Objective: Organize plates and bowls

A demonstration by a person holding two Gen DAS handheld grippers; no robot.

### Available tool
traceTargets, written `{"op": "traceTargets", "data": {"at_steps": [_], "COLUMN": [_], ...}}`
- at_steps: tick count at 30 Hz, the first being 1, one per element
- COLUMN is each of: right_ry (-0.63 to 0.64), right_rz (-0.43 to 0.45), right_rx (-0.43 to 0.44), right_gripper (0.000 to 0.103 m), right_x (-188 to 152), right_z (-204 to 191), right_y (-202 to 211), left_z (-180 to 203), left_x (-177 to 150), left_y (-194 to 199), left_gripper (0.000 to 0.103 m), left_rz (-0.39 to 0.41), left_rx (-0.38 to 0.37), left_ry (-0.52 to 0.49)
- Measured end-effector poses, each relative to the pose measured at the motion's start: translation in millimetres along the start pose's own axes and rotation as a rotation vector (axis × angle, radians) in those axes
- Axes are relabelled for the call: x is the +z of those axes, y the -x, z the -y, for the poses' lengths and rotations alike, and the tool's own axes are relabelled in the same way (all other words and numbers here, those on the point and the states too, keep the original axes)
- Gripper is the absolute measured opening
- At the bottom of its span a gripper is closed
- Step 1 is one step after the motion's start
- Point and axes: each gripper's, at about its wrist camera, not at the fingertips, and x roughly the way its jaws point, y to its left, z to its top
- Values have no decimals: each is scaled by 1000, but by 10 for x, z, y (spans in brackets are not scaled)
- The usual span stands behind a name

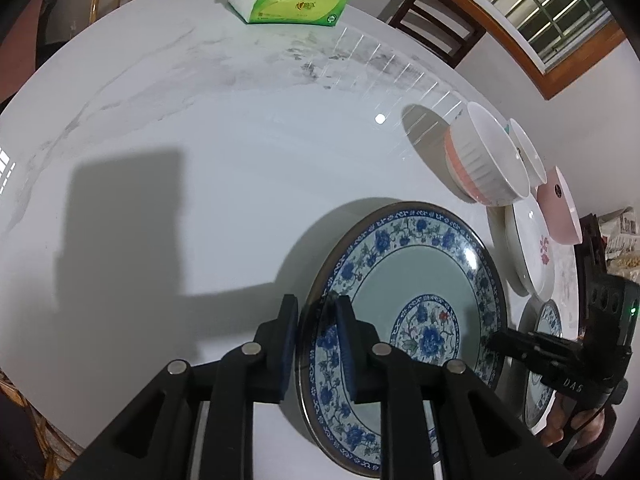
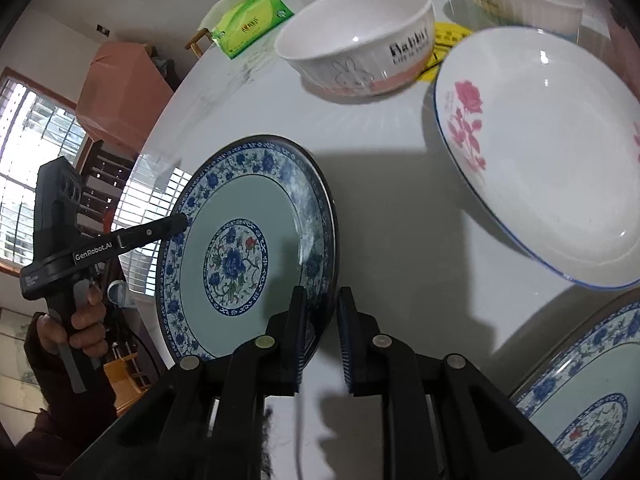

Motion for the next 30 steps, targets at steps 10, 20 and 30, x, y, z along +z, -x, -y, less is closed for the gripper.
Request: {"op": "traceTargets", "data": {"at_steps": [10, 20, 30], "right_ry": [8, -53, -205], "right_rz": [64, 175, 249], "right_rx": [2, -38, -89], "right_gripper": [61, 60, 51], "right_x": [-103, -472, -1011], "right_z": [113, 566, 1301], "right_y": [425, 1261, 1834], "left_z": [-65, 1039, 2028], "left_x": [17, -267, -589], "left_y": [253, 292, -244], "left_gripper": [33, 33, 33], "left_rz": [65, -13, -233], "left_rx": [-12, -201, -379], "left_ry": [62, -124, -187]}}
